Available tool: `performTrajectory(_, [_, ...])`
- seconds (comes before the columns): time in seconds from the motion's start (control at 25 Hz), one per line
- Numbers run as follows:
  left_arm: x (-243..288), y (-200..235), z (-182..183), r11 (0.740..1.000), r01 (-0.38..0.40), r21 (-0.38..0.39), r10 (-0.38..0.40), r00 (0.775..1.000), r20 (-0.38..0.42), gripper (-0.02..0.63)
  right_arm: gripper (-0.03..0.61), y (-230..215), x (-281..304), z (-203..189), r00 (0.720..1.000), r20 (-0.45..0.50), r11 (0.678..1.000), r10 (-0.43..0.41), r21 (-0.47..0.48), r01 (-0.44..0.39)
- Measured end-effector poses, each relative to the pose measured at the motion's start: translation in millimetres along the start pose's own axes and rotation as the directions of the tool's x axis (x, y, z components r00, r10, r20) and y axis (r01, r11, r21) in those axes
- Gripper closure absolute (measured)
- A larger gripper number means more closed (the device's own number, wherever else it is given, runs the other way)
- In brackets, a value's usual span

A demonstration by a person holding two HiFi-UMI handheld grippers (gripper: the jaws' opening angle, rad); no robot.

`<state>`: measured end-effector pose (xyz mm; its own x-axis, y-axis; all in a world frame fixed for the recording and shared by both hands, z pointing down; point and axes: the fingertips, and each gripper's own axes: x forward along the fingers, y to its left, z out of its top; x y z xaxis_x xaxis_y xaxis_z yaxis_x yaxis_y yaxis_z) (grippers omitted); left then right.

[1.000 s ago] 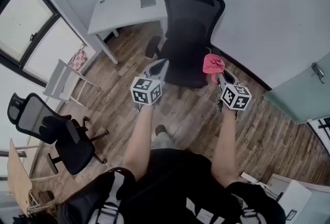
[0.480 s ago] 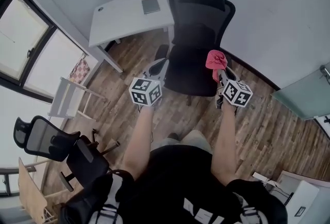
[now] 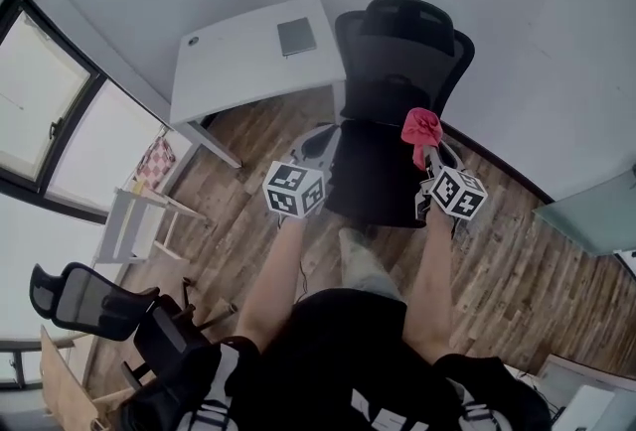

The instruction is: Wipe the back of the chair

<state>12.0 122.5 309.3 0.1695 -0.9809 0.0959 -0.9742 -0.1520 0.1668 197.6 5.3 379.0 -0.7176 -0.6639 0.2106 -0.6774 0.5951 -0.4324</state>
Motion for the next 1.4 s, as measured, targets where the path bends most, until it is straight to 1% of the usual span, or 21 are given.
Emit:
performTrajectory(0.2, [75, 60, 13, 0.999, 0.02, 0.032, -0.019, 1.0, -0.021, 0.589, 0.508, -15, 105, 23, 1.0, 0.019, 0.999, 0.0, 0.041, -0.001])
performTrajectory(0.36, [132, 102, 23, 0.999, 0.03, 0.037, -0.03, 0.999, -0.014, 0.589, 0.508, -16, 180, 54, 0.999, 0.035, 0.999, 0.013, 0.037, -0.014])
performTrajectory(0.52, [183, 125, 23, 0.998, 0.048, 0.027, -0.048, 0.999, -0.016, 0.589, 0.509, -20, 242, 70, 0.999, 0.022, 0.999, 0.035, 0.027, -0.036])
performTrajectory(0.72, [229, 151, 21, 0.998, 0.053, 0.019, -0.053, 0.998, -0.025, 0.589, 0.509, -16, 308, 75, 0.995, -0.022, 0.996, 0.094, 0.004, -0.094])
performTrajectory(0.92, [260, 177, 21, 0.998, 0.058, 0.025, -0.057, 0.997, -0.043, 0.589, 0.509, -10, 361, 76, 0.99, -0.053, 0.991, 0.13, 0.002, -0.13])
performTrajectory(1.04, [272, 189, 14, 0.998, 0.058, 0.011, -0.057, 0.997, -0.056, 0.589, 0.509, -8, 380, 70, 0.987, -0.081, 0.99, 0.141, -0.016, -0.143])
performTrajectory(1.2, [283, 208, 7, 0.998, 0.065, -0.019, -0.066, 0.995, -0.07, 0.589, 0.509, -8, 403, 65, 0.987, -0.1, 0.991, 0.125, -0.03, -0.128])
performTrajectory(1.4, [293, 225, -2, 0.994, 0.1, -0.054, -0.104, 0.99, -0.09, 0.589, 0.509, -7, 425, 59, 0.988, -0.124, 0.992, 0.095, -0.067, -0.104])
